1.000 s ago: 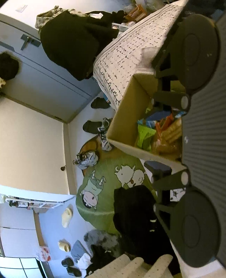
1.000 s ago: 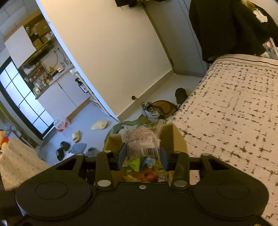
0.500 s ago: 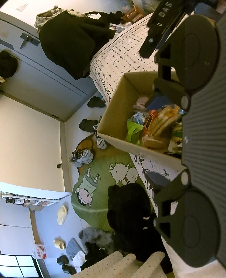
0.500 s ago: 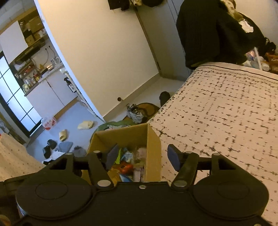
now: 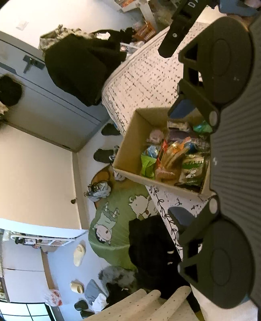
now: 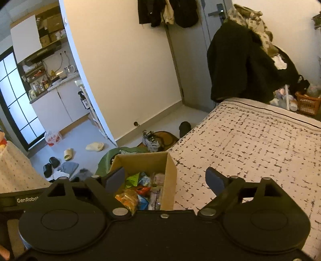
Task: Organize snacks
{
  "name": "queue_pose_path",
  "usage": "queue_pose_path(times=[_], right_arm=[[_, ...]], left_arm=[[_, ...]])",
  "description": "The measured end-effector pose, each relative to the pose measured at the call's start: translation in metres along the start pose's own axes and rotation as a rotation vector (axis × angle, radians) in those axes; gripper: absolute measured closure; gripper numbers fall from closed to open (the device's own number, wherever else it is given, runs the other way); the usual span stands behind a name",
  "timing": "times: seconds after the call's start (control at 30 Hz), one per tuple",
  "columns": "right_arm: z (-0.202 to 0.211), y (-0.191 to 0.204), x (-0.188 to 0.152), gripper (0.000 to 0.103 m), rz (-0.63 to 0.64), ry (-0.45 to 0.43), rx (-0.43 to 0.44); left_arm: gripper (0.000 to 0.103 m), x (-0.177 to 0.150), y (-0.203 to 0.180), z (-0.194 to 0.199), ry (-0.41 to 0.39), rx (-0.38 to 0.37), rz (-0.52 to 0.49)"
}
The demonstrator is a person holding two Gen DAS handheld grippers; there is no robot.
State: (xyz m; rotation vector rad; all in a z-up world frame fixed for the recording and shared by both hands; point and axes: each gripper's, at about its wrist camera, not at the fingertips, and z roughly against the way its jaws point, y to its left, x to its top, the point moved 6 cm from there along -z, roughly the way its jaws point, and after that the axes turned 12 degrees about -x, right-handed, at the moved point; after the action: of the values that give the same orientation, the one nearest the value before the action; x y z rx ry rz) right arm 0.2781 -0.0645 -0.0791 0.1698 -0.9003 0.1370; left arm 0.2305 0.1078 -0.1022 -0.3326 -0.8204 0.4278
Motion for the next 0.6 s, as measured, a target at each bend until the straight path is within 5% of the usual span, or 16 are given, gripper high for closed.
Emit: queue_pose_path(times=[0.27,0.6], right_arm=[[0.024,-0.017,-0.008,0.001,-0.049,-0.021,-0.029],[0.055,-0.029,-0.019,0.001,-0.072,-0.063,-0.034]], left_arm=[[0.0,-0.006,-0.006,0.028,-0.037,-0.004,-0.026],[0.0,-0.023,-0.01,0.05,-0.045,-0.027,-0.031]])
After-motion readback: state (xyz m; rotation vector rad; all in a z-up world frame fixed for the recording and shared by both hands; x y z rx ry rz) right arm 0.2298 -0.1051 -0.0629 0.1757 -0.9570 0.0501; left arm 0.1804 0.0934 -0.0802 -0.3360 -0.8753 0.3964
